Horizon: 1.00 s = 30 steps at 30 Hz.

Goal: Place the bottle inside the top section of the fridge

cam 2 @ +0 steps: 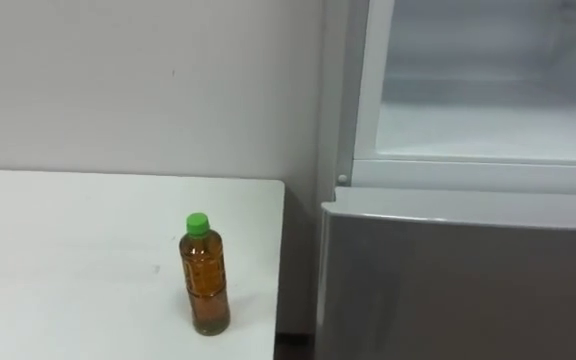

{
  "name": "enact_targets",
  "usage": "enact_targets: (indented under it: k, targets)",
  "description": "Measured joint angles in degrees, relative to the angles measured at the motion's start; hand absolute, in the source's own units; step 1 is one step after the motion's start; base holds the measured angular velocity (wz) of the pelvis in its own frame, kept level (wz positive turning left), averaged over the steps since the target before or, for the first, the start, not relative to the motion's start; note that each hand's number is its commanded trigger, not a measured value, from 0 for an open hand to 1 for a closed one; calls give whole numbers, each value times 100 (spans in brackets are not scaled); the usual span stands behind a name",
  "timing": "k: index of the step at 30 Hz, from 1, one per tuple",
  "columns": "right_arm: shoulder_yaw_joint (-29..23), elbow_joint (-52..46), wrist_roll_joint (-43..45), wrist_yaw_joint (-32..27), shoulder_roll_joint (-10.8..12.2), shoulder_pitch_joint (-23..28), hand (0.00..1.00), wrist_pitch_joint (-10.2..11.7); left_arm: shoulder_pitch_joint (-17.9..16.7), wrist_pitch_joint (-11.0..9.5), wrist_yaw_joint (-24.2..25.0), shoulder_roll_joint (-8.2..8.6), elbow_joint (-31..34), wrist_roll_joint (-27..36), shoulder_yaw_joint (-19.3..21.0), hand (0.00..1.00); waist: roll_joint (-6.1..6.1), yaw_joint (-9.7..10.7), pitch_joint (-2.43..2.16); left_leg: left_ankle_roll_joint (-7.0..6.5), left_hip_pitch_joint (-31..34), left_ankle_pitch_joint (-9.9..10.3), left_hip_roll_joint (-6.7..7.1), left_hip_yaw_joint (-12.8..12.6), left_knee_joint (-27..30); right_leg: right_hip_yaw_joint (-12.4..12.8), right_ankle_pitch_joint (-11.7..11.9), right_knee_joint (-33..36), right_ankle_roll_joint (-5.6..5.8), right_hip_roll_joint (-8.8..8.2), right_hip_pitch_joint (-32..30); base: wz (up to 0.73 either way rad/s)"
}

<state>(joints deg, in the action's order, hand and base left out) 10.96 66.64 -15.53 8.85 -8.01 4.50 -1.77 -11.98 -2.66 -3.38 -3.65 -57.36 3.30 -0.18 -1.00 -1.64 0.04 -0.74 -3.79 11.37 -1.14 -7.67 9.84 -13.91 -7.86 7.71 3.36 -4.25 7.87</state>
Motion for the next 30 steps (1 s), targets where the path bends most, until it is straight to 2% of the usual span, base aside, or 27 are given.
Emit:
enact_targets:
  k: [13, 26, 30]
  targets:
    - [-4, 12, -7, -39, 4, 15, 0, 4, -3, -39, -279, 12, -33, 1, -2, 0, 7, -28, 10, 8, -2, -5, 0, 29, 0, -50, -9, -5, 14, 0, 21, 2]
    - [-230, -46, -29, -82, 2, -16, 0, 287, -4, -208, -348, 2, -145, -5, 24, 0, 7, -42, 14, 9, -58, -6, -2, 4, -31, -38, -9, -7, 14, 0, 42, 0]
    - [-381, -408, 16, -83, -12, 8, 0, 313, 12, -279, -347, 0, -223, -49, 105, 0, -2, -31, 19, 10, -47, -6, -2, 1, -29, -38, -9, -6, 14, 0, 37, 0]
